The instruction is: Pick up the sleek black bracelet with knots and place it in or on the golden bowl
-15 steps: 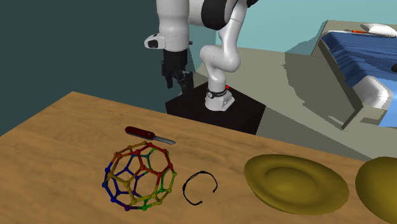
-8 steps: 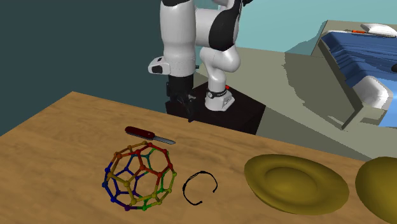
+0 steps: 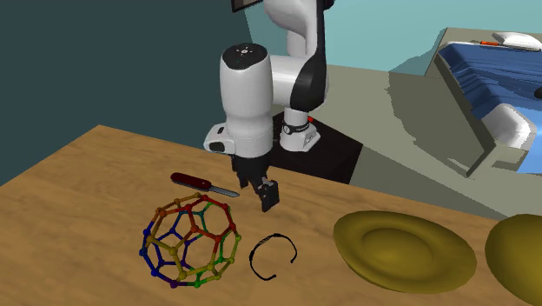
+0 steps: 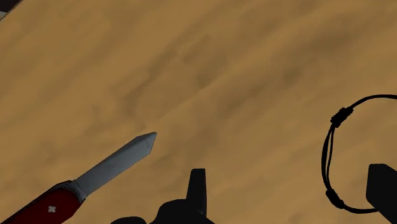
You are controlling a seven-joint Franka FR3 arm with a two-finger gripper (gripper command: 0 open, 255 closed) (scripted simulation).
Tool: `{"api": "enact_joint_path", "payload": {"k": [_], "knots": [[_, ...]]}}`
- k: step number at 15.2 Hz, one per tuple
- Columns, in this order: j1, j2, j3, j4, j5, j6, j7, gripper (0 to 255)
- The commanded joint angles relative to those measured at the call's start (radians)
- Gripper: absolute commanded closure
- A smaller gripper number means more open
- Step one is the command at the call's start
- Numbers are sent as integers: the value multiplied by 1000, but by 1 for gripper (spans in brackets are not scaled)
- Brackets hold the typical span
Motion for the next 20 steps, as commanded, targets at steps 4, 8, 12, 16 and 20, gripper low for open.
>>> {"api": "enact_joint_path", "payload": {"k": [4,8,12,16,20], "knots": [[61,205,17,158,-95,12,134,0],[81,259,10,183,-119,33,160,0],[86,285,4,162,-134,78,170,0],[88,296,1,155,-141,95,174,0],[88,296,1,155,-141,95,174,0]]}}
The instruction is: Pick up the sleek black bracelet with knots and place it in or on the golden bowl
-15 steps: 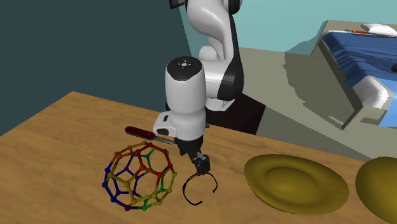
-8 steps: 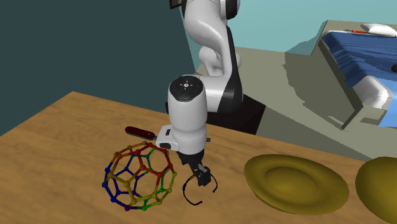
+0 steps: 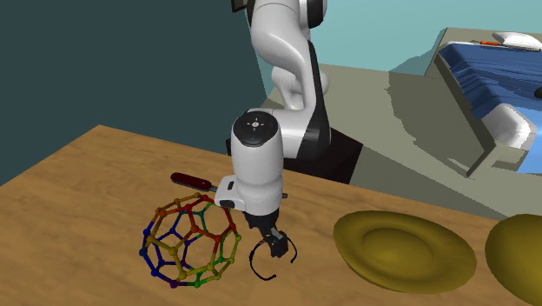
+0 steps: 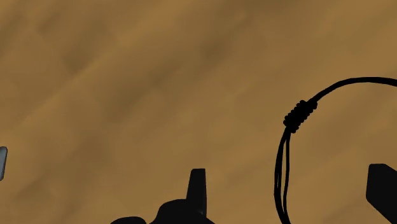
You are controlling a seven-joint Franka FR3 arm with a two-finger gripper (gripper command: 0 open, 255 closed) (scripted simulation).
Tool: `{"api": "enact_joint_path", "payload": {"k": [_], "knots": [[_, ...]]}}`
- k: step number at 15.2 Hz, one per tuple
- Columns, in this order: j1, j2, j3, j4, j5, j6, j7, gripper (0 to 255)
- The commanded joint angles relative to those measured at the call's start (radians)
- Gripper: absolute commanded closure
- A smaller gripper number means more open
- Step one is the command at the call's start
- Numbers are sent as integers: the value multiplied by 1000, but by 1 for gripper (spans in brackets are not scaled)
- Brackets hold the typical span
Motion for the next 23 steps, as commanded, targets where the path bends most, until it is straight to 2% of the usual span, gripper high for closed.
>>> {"api": "enact_joint_path", "payload": {"k": [1,2,11,23], "knots": [[0,0,0,0,0,0,0,0],[0,0,0,0,0,0,0,255],[0,0,0,0,0,0,0,255],[-11,-70,16,75,41,-138,-24,255]]}}
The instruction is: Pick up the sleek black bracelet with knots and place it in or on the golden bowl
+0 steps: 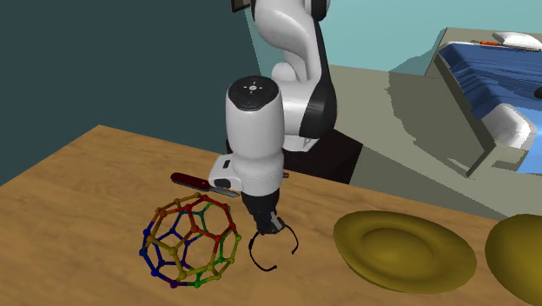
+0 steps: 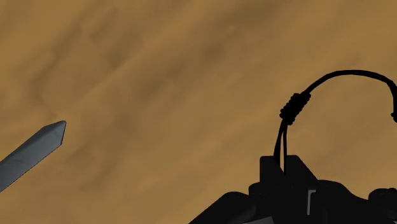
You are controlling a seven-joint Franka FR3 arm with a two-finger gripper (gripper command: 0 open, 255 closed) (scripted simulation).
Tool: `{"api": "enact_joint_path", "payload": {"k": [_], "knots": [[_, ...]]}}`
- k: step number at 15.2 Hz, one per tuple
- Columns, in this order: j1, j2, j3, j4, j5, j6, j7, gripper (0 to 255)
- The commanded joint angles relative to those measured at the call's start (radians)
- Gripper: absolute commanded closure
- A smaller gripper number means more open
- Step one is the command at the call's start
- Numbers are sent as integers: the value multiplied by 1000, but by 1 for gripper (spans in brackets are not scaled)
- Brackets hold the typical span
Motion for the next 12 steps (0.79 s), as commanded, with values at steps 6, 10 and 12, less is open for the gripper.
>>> {"api": "enact_joint_path", "payload": {"k": [6,10,12], "knots": [[-1,-26,6,62,16,-86,-8,255],[-2,-39,8,101,23,-136,-12,255],[-2,-43,9,122,26,-161,-14,255]]}}
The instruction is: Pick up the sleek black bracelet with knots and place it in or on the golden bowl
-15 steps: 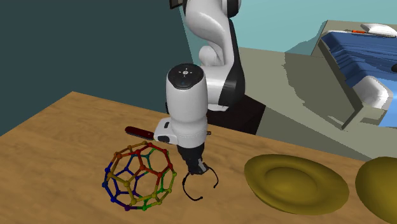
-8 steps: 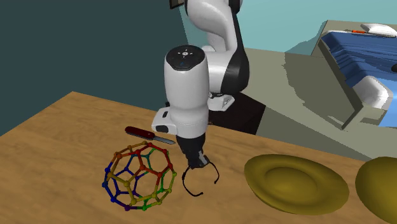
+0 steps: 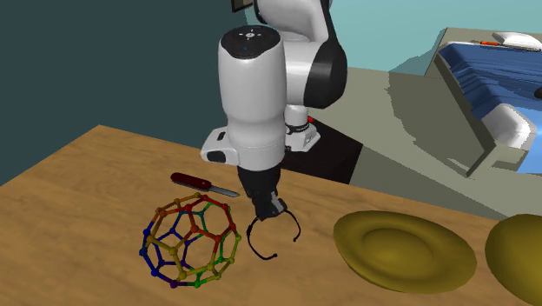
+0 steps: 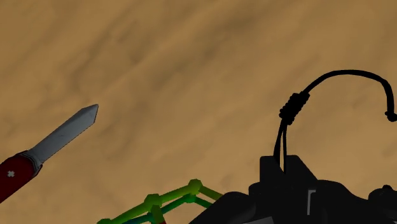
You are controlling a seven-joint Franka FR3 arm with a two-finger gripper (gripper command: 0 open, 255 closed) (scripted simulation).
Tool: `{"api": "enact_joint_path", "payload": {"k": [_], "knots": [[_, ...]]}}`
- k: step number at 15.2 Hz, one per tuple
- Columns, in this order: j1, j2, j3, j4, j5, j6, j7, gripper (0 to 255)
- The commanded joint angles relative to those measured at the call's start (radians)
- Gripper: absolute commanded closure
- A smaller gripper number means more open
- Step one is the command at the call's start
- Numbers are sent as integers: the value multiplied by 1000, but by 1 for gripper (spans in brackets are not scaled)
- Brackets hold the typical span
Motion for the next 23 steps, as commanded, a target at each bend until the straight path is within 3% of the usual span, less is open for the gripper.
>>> {"api": "enact_joint_path", "payload": {"k": [1,9,23], "knots": [[-1,-6,1,16,4,-22,-2,255],[2,-14,4,103,9,-116,-5,255],[199,-9,118,109,-23,-126,309,255]]}}
